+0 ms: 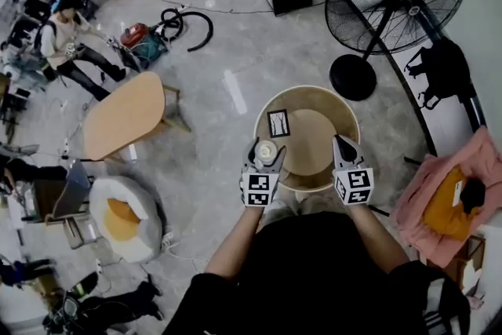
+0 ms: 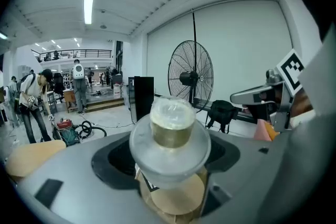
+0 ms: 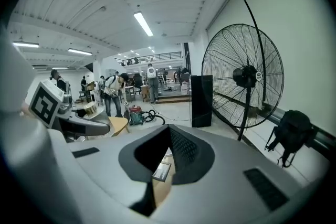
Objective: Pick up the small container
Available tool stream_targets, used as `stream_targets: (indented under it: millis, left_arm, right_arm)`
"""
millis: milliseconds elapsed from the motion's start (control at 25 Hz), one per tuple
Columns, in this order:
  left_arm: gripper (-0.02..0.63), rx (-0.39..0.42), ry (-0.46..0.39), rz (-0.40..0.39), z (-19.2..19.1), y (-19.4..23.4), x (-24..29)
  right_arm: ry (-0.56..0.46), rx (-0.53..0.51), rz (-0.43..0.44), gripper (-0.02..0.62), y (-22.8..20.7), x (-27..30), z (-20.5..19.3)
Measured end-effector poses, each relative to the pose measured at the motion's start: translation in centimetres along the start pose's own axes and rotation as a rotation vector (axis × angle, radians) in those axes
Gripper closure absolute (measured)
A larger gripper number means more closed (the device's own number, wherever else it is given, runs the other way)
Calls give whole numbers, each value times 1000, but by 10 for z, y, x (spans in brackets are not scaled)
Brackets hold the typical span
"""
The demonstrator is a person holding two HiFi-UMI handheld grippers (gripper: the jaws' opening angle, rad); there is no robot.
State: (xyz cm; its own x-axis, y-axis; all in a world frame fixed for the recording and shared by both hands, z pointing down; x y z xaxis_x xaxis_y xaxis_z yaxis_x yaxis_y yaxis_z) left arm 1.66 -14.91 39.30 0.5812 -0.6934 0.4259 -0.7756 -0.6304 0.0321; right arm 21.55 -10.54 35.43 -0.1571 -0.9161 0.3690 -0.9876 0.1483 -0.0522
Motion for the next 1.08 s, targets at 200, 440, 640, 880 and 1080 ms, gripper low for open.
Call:
stream_targets:
  millis: [200,440,640,880,1080]
  left_arm:
    - [258,2,9,2,2,-1,4]
    - [256,-12,25,12,-5,-1,10]
    - [256,-7,21,10,-3,-2,14]
    - [256,-8,37,8,-6,-12,17]
    - [258,-10,31,9,-6,-16,26]
  right_arm:
    - [33,-24,-20,575,-7,5,2]
    - [31,-14,-21,575,-13,7,0]
    - [26,-6,-18,575,-15,8,0]
    - [9,-6,-12,575,-17,1,3]
    - [-18,-32,-12,575,-23,1,9]
Point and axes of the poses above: the fingertips, and each gripper's own axes: x forward along the fingers, y to its left, z out of its top, the point moved 2 cm from there along -x, backward along the fingers, and after that the axes turned 2 degrees about -z, right-handed, at the moved point
